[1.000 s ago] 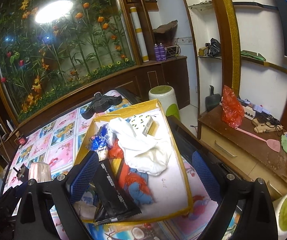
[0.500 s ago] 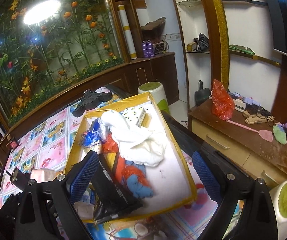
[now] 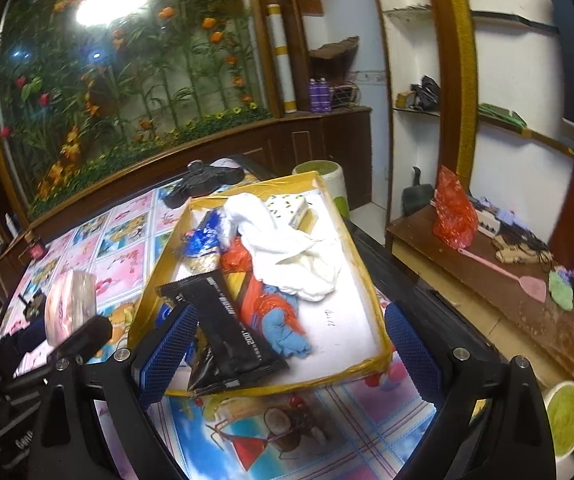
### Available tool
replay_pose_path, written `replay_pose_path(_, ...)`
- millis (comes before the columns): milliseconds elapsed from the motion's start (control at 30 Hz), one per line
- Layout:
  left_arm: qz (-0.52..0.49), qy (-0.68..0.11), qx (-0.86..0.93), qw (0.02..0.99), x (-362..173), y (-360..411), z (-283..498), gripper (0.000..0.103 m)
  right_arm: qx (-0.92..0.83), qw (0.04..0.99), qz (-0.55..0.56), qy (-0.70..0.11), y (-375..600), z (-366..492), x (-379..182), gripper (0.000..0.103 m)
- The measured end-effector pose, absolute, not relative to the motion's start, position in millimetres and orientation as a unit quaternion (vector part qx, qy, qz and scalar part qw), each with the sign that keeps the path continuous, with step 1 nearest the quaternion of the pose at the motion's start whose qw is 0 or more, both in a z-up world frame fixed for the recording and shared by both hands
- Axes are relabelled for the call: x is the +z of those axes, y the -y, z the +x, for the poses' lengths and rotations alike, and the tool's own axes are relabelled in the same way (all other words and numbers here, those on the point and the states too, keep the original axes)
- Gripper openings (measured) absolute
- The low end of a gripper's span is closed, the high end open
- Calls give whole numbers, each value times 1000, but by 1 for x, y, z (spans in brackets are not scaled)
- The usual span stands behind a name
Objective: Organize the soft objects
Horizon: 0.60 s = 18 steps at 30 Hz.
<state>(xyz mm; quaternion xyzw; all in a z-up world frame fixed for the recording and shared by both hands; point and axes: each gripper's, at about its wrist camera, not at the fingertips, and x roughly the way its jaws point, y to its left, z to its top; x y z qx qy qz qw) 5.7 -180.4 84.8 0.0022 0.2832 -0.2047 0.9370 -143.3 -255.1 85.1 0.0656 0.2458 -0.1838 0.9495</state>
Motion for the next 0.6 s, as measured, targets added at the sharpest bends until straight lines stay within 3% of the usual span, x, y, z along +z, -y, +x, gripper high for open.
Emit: replay_pose_path(600, 73, -304, -155, 937, 74, 203, 16, 82, -183, 950, 83, -238, 273, -133, 70, 97)
